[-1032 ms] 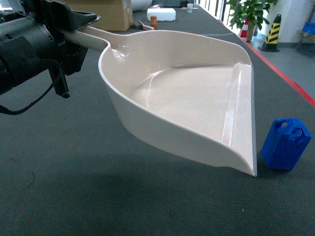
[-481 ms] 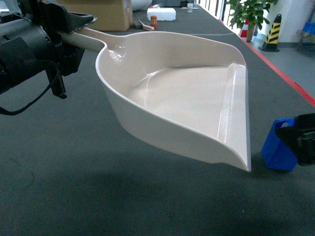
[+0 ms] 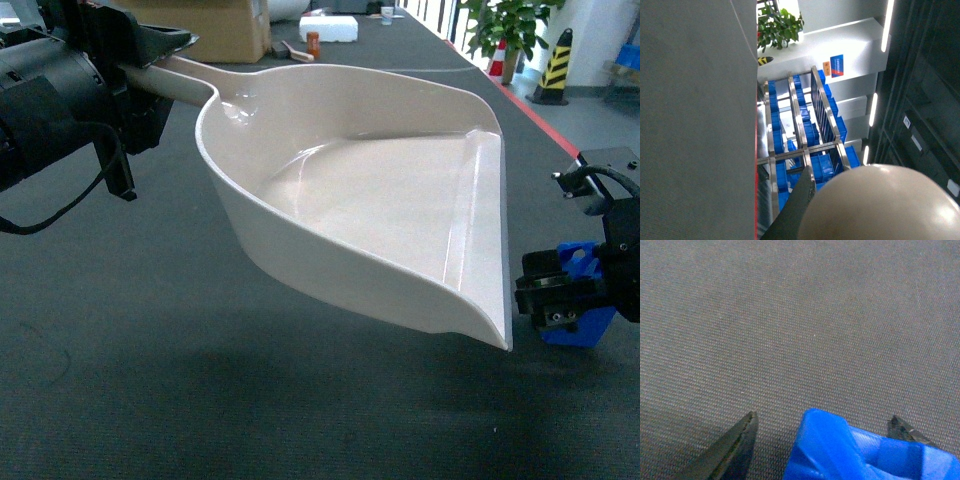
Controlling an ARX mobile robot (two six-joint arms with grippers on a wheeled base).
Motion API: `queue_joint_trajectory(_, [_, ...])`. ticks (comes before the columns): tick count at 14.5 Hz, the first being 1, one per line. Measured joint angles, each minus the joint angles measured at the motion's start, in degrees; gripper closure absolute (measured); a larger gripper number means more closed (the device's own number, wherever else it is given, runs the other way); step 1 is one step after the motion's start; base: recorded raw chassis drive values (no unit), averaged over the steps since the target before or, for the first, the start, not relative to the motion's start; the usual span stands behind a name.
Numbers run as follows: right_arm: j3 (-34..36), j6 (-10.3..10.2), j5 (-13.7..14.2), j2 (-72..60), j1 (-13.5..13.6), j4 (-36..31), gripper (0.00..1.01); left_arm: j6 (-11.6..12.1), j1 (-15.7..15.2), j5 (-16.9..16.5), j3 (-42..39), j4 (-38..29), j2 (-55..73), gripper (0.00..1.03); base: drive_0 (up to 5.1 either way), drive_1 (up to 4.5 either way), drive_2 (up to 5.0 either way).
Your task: Place part in tray to right shelf
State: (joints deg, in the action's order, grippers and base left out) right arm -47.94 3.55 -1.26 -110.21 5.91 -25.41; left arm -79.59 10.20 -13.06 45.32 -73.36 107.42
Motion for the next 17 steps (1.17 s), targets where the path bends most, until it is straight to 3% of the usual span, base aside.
queue_joint_trajectory(2, [3.85,-0.79,0.44,4.07,-0.77,-2.67,0.52,0.00,0.00,-0.02,0.00,0.02,0.00,0.91,0.0,0.00,0.0])
queue_joint_trajectory(4, [9.66,-1.05,-0.83,14.64,-3.10,-1.81,0.54,0.02,-0.07,0.04,0.00,0.02,0.00,0.91,0.0,0.00,0.0])
queue_joint_trajectory(5, [12.07,-1.16,-2.80,23.76,-4.90,0.44,0.54,0.00,-0.04,0.00,0.00,0.00,0.00,0.91,0.0,0.00,0.0])
queue_joint_trajectory(7, [11.61,-3.41,-5.05,34.60,-4.61,2.43,0.54,0.00,-0.04,0.00,0.00,0.00,0.00,0.91,0.0,0.00,0.0])
queue_joint_trajectory(8, [10.80,-5.31,-6.01,38.73,-3.08,1.64,0.54,0.00,-0.04,-0.02,0.00,0.02,0.00,0.91,0.0,0.00,0.0])
queue_joint_trajectory(10, [7.74,-12.31,-6.99,44.37,6.78,1.25,0.54,0.00,-0.07,0.00,0.00,0.00,0.00,0.91,0.0,0.00,0.0])
queue_joint_trajectory(11, [6.73,-14.01,-4.90,42.27,12.90,0.48,0.54,0.00,-0.07,0.00,0.00,0.00,0.00,0.91,0.0,0.00,0.0])
queue_joint_trajectory(12, [1.60,-18.03,-0.83,27.43,24.98,-2.49,0.42,0.00,-0.07,0.02,0.00,0.00,0.00,0.91,0.0,0.00,0.0])
queue_joint_trajectory(13, [2.97,-12.41,10.97,27.39,26.29,-11.23,0.01,0.37,-0.07,-0.04,0.00,0.04,0.00,0.91,0.0,0.00,0.0])
queue_joint_trajectory(14, [9.86,-5.44,17.18,37.59,22.84,-22.32,0.03,0.09,-0.07,0.02,0.00,0.02,0.00,0.91,0.0,0.00,0.0])
queue_joint_trajectory(15, [14.86,-3.30,18.58,42.34,19.08,-25.22,0.03,0.09,-0.07,-0.02,0.00,0.04,0.00,0.91,0.0,0.00,0.0])
queue_joint_trajectory(17, [17.29,-2.12,19.43,43.69,17.62,-28.09,0.03,0.09,-0.04,0.00,0.00,0.04,0.00,0.91,0.0,0.00,0.0])
